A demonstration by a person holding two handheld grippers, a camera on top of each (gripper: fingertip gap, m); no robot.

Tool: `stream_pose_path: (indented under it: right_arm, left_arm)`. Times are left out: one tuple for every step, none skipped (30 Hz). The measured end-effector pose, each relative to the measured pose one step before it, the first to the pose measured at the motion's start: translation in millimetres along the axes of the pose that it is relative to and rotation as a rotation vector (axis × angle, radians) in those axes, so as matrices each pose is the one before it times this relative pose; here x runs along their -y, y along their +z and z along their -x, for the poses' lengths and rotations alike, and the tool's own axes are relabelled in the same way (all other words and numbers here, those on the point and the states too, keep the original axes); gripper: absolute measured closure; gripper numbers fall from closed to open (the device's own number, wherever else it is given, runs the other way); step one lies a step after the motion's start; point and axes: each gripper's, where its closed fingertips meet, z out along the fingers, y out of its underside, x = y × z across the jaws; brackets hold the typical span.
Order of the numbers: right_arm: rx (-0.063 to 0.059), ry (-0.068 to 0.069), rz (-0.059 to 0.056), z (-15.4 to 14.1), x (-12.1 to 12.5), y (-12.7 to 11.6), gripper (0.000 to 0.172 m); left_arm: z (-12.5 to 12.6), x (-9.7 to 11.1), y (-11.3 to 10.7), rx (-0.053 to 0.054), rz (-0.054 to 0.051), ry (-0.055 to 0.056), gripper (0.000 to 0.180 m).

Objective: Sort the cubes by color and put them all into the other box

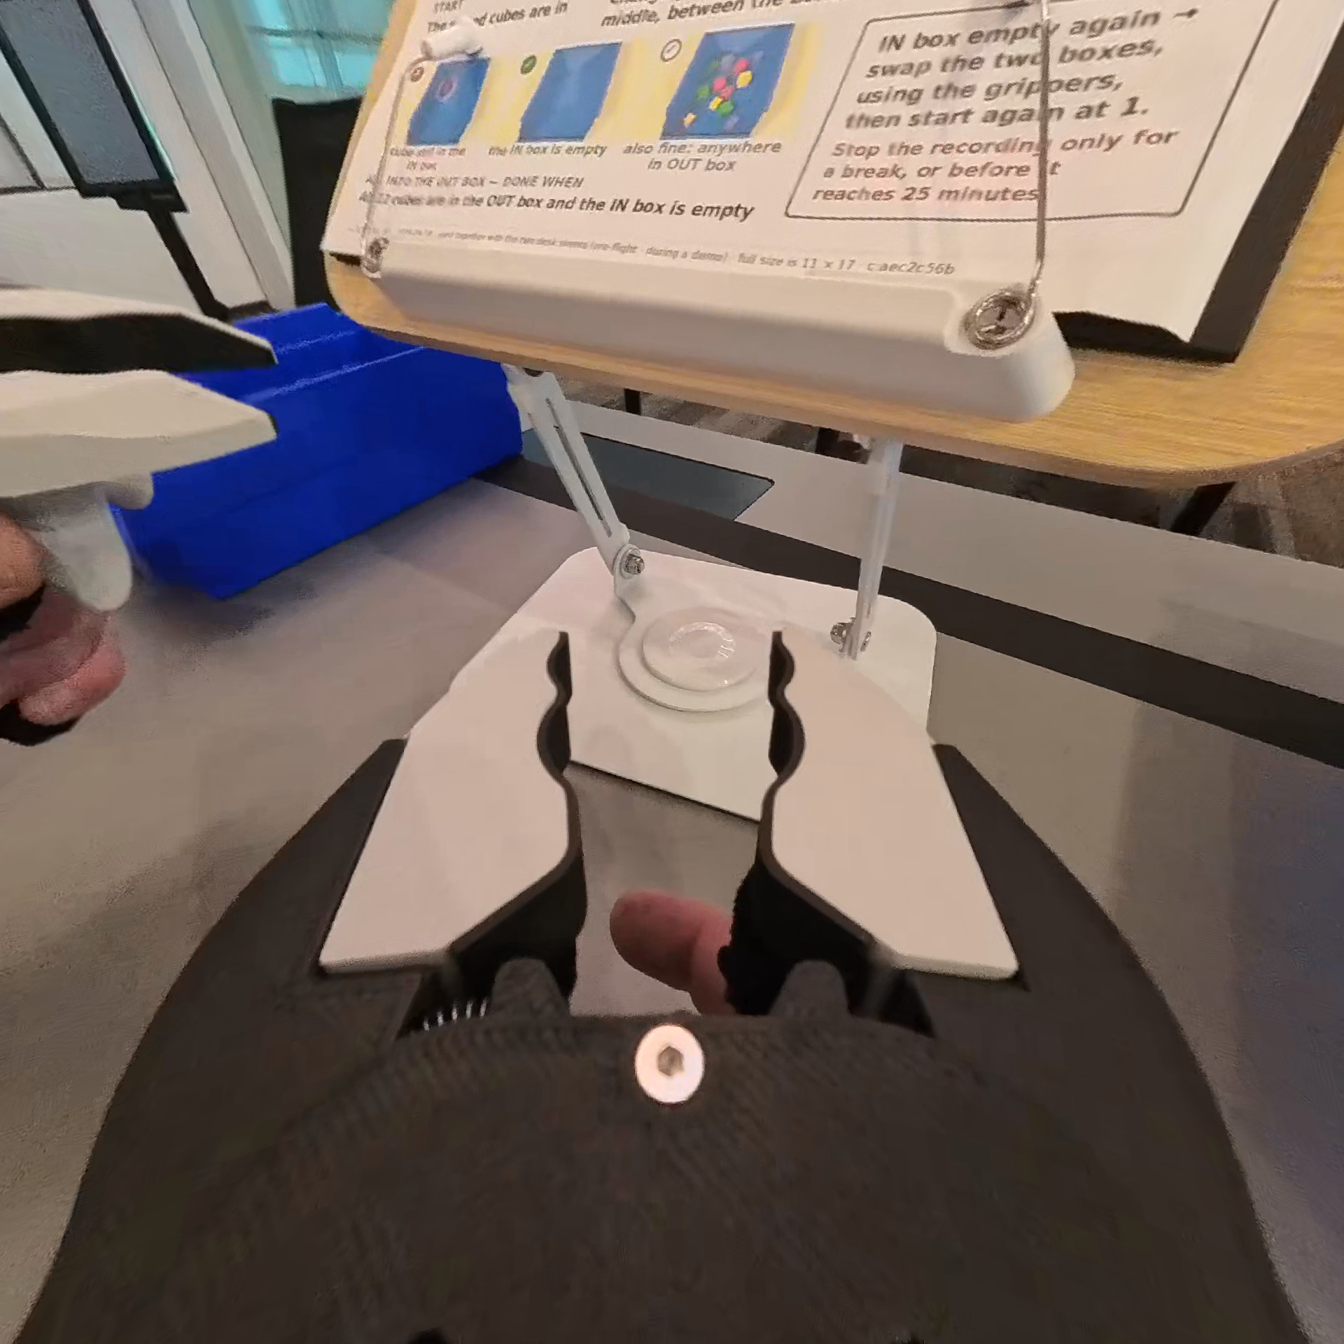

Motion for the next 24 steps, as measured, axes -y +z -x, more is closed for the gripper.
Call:
stream_pose_path:
  right_arm:
    - [-0.0156, -0.0078, 0.0090, -3.53, -1.52, 1.56, 0.121]
    - [-0.0050, -0.0024, -0.0103, -1.45, 0.46, 0.37, 0.122]
    - [-0.0028, 0.0009, -0.0089, -1.07, 0.26, 0.14, 0.122]
    - [-0.0014, 0.0028, 0.0050, -0.74, -1.41, 1.00, 0.120]
    - [0.0053, 0.0029, 0.0099, -0.12, -2.05, 1.10, 0.119]
    - [0.0024, -0.0010, 0.0007, -0.65, -1.02, 0.85, 0.118]
    - [-0.0014, -0.0050, -0.0037, -0.91, -0.03, 0.18, 0.117]
    - [0.0009, -0.0045, 0.0026, -0.54, 0.01, -0.01, 0.116]
    - [0.0063, -0.0018, -0.0014, 0.26, 0.56, -0.08, 0.113]
    - [0.0034, -0.0007, -0.0119, -0.32, 1.84, -0.39, 0.110]
    - [-0.0027, -0.0039, -0.0078, -0.58, 1.52, -0.05, 0.107]
    - [0.0003, -0.0062, 0.0019, 0.14, -0.02, 0.58, 0.105]
    - [-0.0034, -0.0055, 0.0007, -0.64, -0.24, 0.82, 0.101]
    - [0.0000, -0.0020, -0.0083, -0.16, 0.45, 0.41, 0.100]
    - [0.0017, -0.0002, -0.0075, 0.17, 0.10, 0.11, 0.101]
    - [0.0054, -0.0024, 0.0045, 0.54, -1.21, 0.85, 0.102]
    - [-0.0037, -0.0029, 0.0044, -0.68, -1.19, 0.86, 0.103]
    - [-0.0001, 0.0029, -0.0076, -0.07, 0.05, -0.22, 0.105]
    - [0.0097, 0.0104, -0.0069, 0.70, 0.13, 0.12, 0.107]
    - [0.0104, 0.0037, 0.0016, 0.75, -0.08, 0.70, 0.107]
    - [-0.0048, -0.0103, 0.0071, -0.56, -0.95, -0.05, 0.107]
    - [-0.0022, -0.0098, -0.0001, 0.30, 0.13, 0.06, 0.108]
    - [0.0042, -0.0029, -0.0021, 0.77, 0.09, 0.29, 0.108]
    - [0.0060, 0.0013, -0.0038, 1.31, 0.14, 0.58, 0.109]
  left_arm:
    - [0.51, -4.05, 2.73, 0.0110, 0.0001, 0.0016, 0.135]
    - [-1.14, -0.83, 1.38, -0.0012, -0.0119, -0.0038, 0.136]
    - [-0.54, 0.61, 0.52, 0.0032, -0.0138, -0.0050, 0.136]
    - [-0.15, 0.17, 0.43, 0.0019, -0.0041, -0.0012, 0.136]
    - [-0.13, -0.36, 0.56, -0.0027, 0.0017, 0.0040, 0.136]
    - [1.08, -0.99, 0.04, 0.0010, 0.0000, 0.0028, 0.136]
    - [2.53, -1.27, -0.66, 0.0082, -0.0041, -0.0055, 0.136]
    - [3.16, -2.12, -0.97, 0.0115, -0.0002, -0.0080, 0.136]
    - [1.93, -2.57, -0.85, 0.0051, 0.0060, -0.0023, 0.135]
    - [0.46, -2.14, -0.63, -0.0055, 0.0052, -0.0021, 0.134]
    - [0.85, -1.27, -0.48, -0.0019, -0.0001, -0.0037, 0.132]
    - [2.31, -1.47, -0.06, 0.0077, 0.0009, -0.0021, 0.128]
    - [2.19, -2.02, 0.30, 0.0069, 0.0081, -0.0016, 0.128]
    - [1.72, -1.80, 0.39, 0.0060, 0.0106, -0.0043, 0.128]
    - [0.67, -0.91, 0.24, 0.0021, 0.0055, -0.0033, 0.129]
    - [-0.48, -0.37, 0.24, -0.0007, 0.0012, 0.0022, 0.130]
    - [-0.82, -0.46, 0.19, 0.0015, 0.0009, 0.0062, 0.132]
    - [-0.35, -0.38, 0.21, 0.0065, -0.0015, 0.0018, 0.136]
    - [-1.02, -0.03, 0.29, 0.0007, -0.0038, -0.0041, 0.137]
    - [-2.39, -0.07, 0.96, -0.0065, 0.0017, -0.0004, 0.137]
    - [-2.82, -0.03, 2.12, -0.0076, 0.0138, 0.0077, 0.137]
    - [-3.20, 1.90, 2.40, -0.0105, 0.0124, 0.0147, 0.138]
    - [-2.87, 4.43, 2.27, -0.0105, -0.0008, 0.0134, 0.138]
    - [-2.06, 5.11, 2.44, -0.0100, -0.0077, -0.0010, 0.138]
